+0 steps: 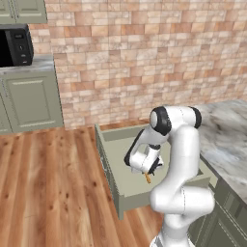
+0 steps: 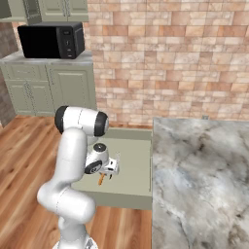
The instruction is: Organize the utensils by type. Pick up the wooden spoons from the counter and place them in the open cabinet. Then pick up the metallic utensils from the counter and place them in the open drawer.
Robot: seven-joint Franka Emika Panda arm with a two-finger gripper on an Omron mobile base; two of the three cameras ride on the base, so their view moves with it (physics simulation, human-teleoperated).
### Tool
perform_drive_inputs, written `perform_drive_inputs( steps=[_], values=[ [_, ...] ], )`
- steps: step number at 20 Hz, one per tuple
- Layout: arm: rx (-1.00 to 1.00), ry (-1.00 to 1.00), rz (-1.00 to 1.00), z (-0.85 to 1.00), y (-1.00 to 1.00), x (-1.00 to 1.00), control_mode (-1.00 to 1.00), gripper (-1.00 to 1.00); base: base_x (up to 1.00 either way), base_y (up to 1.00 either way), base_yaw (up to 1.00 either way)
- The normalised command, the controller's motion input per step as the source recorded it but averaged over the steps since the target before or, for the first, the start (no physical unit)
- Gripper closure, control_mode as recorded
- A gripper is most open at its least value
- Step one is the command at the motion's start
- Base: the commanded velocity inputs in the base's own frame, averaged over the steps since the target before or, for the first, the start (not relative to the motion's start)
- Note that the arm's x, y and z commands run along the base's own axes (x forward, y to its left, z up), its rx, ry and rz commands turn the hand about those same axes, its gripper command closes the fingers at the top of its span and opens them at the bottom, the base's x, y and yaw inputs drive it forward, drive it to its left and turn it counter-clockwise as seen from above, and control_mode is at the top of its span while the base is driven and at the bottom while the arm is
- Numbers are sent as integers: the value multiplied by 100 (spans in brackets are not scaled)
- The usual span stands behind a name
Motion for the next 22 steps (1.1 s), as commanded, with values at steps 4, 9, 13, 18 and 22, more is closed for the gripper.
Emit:
perform_drive_inputs(
  steps=[4,9,13,18,22],
  values=[
    [0,-3,0,-30,0,20,-100,100,0,0,0],
    [0,-3,0,-17,0,13,-100,100,0,0,0],
    [0,2,0,8,0,0,-100,-100,0,0,0],
    [0,12,0,53,0,7,-100,-100,0,0,0],
    [-2,18,0,76,0,8,-100,-100,0,0,0]
  ],
)
